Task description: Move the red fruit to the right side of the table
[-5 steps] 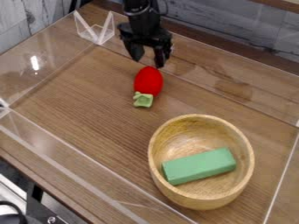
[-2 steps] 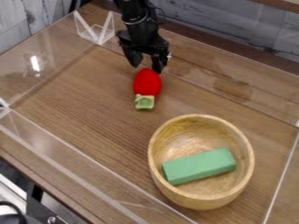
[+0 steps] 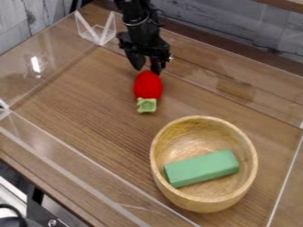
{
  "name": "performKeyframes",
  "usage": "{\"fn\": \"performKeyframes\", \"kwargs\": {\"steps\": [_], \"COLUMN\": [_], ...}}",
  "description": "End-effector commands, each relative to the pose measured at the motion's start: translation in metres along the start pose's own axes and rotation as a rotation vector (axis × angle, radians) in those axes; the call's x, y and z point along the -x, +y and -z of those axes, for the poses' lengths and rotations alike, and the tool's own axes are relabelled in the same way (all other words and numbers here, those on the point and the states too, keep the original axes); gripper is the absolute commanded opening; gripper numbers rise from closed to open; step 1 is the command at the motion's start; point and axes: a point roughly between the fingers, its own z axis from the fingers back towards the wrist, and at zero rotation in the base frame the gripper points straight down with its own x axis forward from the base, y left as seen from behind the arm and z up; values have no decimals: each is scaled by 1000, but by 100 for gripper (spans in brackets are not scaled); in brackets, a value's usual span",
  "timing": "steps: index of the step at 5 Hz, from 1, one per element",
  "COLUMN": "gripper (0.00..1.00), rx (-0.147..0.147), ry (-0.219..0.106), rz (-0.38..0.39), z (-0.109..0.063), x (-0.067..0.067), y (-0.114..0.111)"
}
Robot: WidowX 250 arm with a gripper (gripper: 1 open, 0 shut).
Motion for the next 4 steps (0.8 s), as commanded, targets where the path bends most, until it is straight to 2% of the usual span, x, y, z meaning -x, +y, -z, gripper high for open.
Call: {"fn": "performKeyframes", "kwargs": {"steps": [1, 3, 4], "gripper": [0, 0, 100], "rx": [-11, -74, -94], "ry": [-54, -129, -109], "rz": [51, 23, -29], "z": [-18, -58, -49], "x": [-9, -25, -15], "y": [5, -9, -10]}}
